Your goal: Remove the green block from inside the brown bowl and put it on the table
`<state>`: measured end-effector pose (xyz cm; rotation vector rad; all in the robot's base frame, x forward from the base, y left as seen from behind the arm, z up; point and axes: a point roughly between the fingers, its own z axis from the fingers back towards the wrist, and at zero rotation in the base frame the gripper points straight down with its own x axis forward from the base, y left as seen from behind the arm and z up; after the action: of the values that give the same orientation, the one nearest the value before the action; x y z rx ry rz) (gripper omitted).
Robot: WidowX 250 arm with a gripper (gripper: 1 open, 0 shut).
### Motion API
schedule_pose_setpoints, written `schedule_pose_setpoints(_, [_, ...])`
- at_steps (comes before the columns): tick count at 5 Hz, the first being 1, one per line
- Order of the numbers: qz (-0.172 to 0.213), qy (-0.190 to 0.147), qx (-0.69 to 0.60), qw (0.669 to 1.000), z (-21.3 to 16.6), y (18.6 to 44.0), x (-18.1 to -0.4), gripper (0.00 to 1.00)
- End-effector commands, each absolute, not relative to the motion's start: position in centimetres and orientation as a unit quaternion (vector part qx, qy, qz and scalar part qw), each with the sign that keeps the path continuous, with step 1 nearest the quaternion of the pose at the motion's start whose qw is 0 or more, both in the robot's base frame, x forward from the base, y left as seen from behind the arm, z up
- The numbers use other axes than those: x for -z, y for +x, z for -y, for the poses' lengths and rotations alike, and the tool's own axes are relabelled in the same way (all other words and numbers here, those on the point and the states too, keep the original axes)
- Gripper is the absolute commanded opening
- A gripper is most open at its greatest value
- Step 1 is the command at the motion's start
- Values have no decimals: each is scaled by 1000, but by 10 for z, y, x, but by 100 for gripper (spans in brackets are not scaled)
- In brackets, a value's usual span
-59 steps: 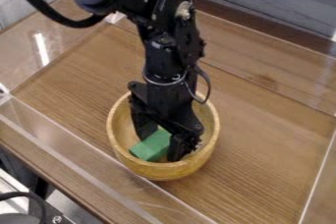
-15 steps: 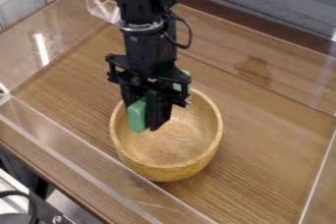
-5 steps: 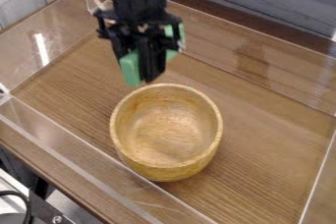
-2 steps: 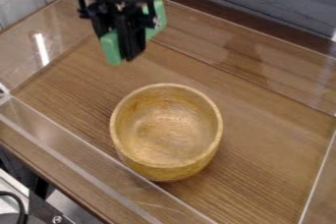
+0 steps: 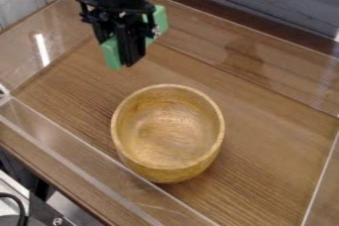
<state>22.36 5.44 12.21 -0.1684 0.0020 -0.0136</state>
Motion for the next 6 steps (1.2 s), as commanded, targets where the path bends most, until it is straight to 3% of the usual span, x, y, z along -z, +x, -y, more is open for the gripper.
schedule_pose_setpoints(1, [21, -69, 15, 997, -59, 231, -126, 0])
schedule_pose_setpoints(6, [36, -46, 13, 998, -66, 246, -98, 0])
